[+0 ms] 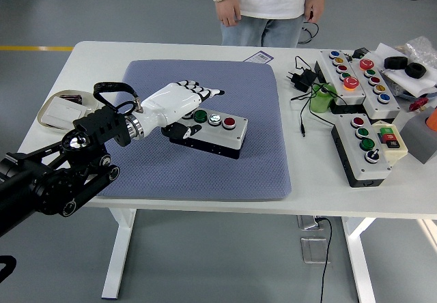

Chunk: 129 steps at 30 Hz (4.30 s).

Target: Pick up the button,place it on the desk,press the button,press the button

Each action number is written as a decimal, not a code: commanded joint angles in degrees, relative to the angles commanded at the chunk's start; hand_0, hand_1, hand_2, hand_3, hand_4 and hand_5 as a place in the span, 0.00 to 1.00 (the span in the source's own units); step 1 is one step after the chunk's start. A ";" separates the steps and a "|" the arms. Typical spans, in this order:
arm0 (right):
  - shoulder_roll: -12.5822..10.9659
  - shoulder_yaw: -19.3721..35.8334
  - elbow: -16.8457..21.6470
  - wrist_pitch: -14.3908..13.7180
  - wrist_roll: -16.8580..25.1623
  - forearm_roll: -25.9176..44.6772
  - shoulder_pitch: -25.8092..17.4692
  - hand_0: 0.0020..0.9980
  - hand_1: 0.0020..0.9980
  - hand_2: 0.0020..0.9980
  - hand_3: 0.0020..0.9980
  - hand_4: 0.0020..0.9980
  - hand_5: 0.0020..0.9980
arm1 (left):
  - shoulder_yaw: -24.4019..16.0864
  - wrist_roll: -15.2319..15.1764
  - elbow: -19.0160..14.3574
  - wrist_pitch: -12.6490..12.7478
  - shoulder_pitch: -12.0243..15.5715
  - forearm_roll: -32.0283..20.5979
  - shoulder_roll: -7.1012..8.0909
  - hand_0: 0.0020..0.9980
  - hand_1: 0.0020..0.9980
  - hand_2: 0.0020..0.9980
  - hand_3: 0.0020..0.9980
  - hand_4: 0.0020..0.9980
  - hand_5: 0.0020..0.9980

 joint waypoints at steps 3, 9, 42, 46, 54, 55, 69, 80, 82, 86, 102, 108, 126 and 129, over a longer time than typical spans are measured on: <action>0.01 0.35 0.00 0.00 0.01 -0.20 -0.04 0.64 0.51 0.55 0.59 0.23 0.35 | -4.95 2.07 -6.04 -2.42 2.17 1.54 1.67 0.93 0.90 0.94 0.99 0.67 0.00; 0.02 0.64 0.00 0.01 -0.07 -0.71 -0.01 0.64 0.51 0.55 0.59 0.23 0.35 | -9.66 9.26 -17.00 -6.19 5.15 6.97 3.62 0.89 0.86 0.92 0.98 0.64 0.00; 0.11 0.35 0.00 0.02 -0.02 -0.24 0.48 0.64 0.51 0.55 0.59 0.23 0.35 | -1.54 34.84 -23.19 -20.43 3.07 -3.28 1.77 0.03 0.00 0.03 0.83 0.41 0.00; 0.07 0.31 0.00 0.01 -0.02 -0.14 0.55 0.64 0.51 0.55 0.59 0.23 0.35 | 0.09 34.76 -21.49 -20.39 2.66 -4.11 1.39 0.03 0.00 0.03 0.83 0.40 0.00; 0.05 0.22 0.00 0.02 0.00 -0.07 0.63 0.64 0.51 0.55 0.59 0.23 0.35 | 2.07 34.67 -19.13 -20.08 1.83 -4.83 0.69 0.03 0.00 0.03 0.83 0.39 0.00; 0.04 0.20 0.00 0.01 0.03 0.02 0.68 0.64 0.51 0.55 0.59 0.23 0.35 | 2.10 34.67 -18.97 -20.06 1.68 -4.88 0.62 0.03 0.00 0.03 0.83 0.39 0.00; -0.06 0.31 0.00 0.01 0.21 0.21 0.97 0.64 0.51 0.55 0.59 0.23 0.35 | 2.92 34.97 -17.65 -21.15 0.22 -4.82 -0.12 0.03 0.00 0.03 0.83 0.39 0.00; -0.10 0.15 0.00 0.05 0.20 0.28 0.91 0.64 0.51 0.55 0.59 0.23 0.35 | 4.87 35.16 -16.66 -21.65 -0.23 -4.93 -0.83 0.03 0.00 0.03 0.83 0.39 0.00; -0.11 0.15 0.00 0.05 0.22 0.28 0.87 0.64 0.51 0.55 0.59 0.23 0.35 | 5.17 35.20 -16.39 -21.89 -0.33 -4.95 -0.84 0.03 0.00 0.03 0.83 0.39 0.00; -0.16 0.11 0.00 0.06 0.23 0.25 0.78 0.64 0.51 0.55 0.59 0.23 0.35 | 5.71 35.37 -15.16 -22.73 -0.61 -4.70 -1.02 0.03 0.00 0.03 0.83 0.39 0.00; -0.22 -0.04 0.00 0.05 0.16 0.29 0.49 0.64 0.51 0.55 0.59 0.23 0.34 | 1.94 34.85 -18.68 -17.79 0.08 -4.04 -1.37 0.03 0.00 0.03 0.83 0.38 0.00; -0.25 -0.19 0.00 0.02 0.11 0.36 0.46 0.64 0.51 0.55 0.59 0.23 0.34 | 3.18 34.67 -19.68 -18.02 -0.02 -5.39 -2.38 0.03 0.00 0.03 0.83 0.38 0.00; -0.36 -0.20 0.00 0.05 0.29 0.38 0.80 0.64 0.51 0.55 0.59 0.23 0.35 | 4.92 34.60 -15.57 -18.44 -0.42 -5.69 -3.39 0.03 0.00 0.03 0.83 0.38 0.00; -0.38 -0.12 0.00 0.04 0.29 0.32 0.76 0.64 0.51 0.55 0.59 0.23 0.35 | 5.20 34.64 -15.60 -18.86 -0.29 -5.74 -3.28 0.03 0.00 0.03 0.83 0.38 0.00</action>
